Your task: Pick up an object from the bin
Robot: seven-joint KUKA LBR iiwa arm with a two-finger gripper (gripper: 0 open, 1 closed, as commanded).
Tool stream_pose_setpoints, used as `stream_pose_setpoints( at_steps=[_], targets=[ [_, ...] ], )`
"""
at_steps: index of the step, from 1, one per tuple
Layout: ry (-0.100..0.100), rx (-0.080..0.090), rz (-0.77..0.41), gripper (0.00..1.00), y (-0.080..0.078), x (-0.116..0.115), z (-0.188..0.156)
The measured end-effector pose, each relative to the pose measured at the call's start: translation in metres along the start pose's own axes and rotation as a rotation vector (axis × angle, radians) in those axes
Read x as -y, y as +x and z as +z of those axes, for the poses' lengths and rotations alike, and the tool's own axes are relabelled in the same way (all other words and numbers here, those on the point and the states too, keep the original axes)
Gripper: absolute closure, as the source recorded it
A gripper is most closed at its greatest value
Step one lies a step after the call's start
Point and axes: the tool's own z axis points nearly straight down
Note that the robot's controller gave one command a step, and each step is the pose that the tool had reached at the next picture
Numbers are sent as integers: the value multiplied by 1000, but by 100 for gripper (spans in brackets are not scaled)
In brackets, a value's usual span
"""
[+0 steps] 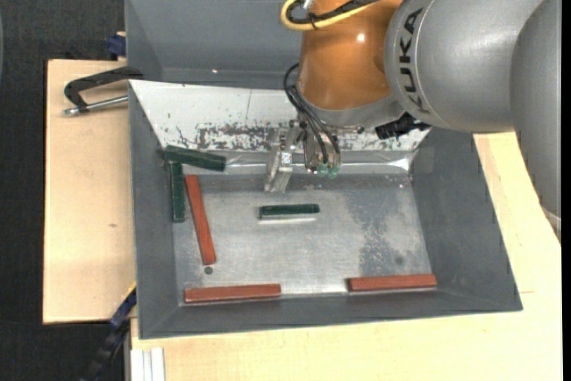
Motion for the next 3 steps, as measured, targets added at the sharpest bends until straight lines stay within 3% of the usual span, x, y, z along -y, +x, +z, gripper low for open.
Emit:
stream_pose_setpoints(
  at_steps=[1, 2, 3],
  targets=[
    [0, 0, 0, 0, 0, 0, 0],
    [0, 0, 1, 0, 0, 0, 0],
    [0, 2, -47, 0, 2, 28, 50]
  ],
)
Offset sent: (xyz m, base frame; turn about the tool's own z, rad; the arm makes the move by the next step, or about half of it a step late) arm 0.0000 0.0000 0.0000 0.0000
